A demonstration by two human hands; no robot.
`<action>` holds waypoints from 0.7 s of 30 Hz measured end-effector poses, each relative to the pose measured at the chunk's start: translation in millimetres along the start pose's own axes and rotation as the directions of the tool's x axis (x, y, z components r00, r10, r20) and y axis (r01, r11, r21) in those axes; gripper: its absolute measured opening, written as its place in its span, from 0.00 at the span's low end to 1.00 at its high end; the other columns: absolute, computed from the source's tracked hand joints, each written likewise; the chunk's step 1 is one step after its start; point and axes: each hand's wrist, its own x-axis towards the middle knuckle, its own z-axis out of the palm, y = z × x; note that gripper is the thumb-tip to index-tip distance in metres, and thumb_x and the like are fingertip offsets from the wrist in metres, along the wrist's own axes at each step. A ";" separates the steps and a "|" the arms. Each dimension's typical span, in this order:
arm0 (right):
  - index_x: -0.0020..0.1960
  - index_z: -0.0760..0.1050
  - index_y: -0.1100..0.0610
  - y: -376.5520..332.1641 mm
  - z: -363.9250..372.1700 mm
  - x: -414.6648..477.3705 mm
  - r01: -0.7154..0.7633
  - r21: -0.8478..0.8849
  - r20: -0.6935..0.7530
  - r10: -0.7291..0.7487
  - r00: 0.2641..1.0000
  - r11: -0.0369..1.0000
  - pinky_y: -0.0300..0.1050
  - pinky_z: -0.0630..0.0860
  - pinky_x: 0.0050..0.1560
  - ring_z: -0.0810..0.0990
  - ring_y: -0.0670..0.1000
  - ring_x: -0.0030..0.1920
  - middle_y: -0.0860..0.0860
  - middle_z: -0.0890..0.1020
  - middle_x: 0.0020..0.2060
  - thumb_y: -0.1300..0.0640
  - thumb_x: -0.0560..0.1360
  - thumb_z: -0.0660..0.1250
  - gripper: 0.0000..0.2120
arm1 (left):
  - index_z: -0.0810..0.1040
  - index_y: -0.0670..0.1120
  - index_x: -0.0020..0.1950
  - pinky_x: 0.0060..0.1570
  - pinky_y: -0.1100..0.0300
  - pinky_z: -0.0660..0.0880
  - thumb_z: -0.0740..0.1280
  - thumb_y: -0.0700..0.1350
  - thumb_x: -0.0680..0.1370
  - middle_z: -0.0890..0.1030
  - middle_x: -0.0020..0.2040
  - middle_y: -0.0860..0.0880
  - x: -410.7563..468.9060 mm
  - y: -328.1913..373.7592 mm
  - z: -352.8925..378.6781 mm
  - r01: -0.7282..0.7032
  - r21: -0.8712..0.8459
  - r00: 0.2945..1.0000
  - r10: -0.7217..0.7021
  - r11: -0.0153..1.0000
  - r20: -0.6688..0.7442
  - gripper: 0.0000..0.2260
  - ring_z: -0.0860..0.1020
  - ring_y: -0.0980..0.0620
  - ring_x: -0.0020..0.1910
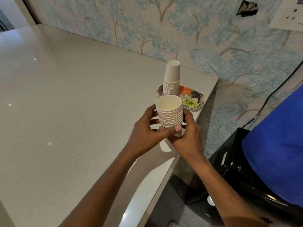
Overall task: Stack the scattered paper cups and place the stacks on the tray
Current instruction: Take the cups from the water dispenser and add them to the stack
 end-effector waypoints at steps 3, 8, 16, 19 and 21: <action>0.74 0.68 0.54 -3.0 -6.7 -9.6 -0.011 0.041 -0.036 0.012 0.999 0.999 0.31 0.78 0.55 0.79 0.38 0.62 0.43 0.80 0.62 0.53 0.69 0.82 0.39 | 0.63 0.54 0.77 0.57 0.60 0.79 0.76 0.64 0.66 0.73 0.73 0.54 -8.9 -7.5 13.8 -0.032 0.014 0.996 0.031 0.999 0.080 0.44 0.75 0.55 0.66; 0.74 0.69 0.55 -2.8 -20.0 -27.2 -0.048 0.059 -0.053 0.051 0.997 0.997 0.27 0.75 0.53 0.80 0.40 0.61 0.45 0.82 0.61 0.55 0.68 0.83 0.39 | 0.70 0.53 0.74 0.54 0.68 0.78 0.75 0.65 0.68 0.79 0.67 0.55 -11.4 -14.3 32.7 -0.080 0.021 0.994 0.079 0.997 0.070 0.38 0.79 0.58 0.60; 0.68 0.69 0.45 -2.4 -50.5 -50.7 -0.065 0.005 -0.103 0.065 0.993 0.998 0.34 0.80 0.51 0.83 0.38 0.55 0.33 0.81 0.54 0.58 0.68 0.82 0.35 | 0.75 0.54 0.69 0.51 0.67 0.79 0.78 0.61 0.68 0.83 0.58 0.61 -31.0 -8.3 71.4 -0.077 -0.084 0.997 0.079 0.994 0.026 0.32 0.80 0.67 0.56; 0.68 0.68 0.44 4.1 -64.6 -58.7 -0.075 -0.016 -0.107 0.073 0.992 0.997 0.28 0.76 0.49 0.81 0.34 0.54 0.32 0.80 0.54 0.58 0.67 0.82 0.36 | 0.75 0.54 0.69 0.52 0.65 0.79 0.79 0.59 0.68 0.83 0.59 0.59 -37.8 -4.6 87.3 -0.074 -0.099 0.997 0.076 0.992 0.017 0.32 0.81 0.64 0.57; 0.68 0.67 0.44 9.7 -72.8 -64.6 -0.085 -0.037 -0.098 0.081 0.992 0.996 0.25 0.75 0.49 0.80 0.32 0.55 0.32 0.79 0.55 0.59 0.67 0.83 0.36 | 0.76 0.53 0.69 0.54 0.63 0.80 0.78 0.61 0.67 0.83 0.59 0.58 -43.2 -3.0 97.3 -0.071 -0.109 0.997 0.073 0.991 0.012 0.33 0.81 0.63 0.57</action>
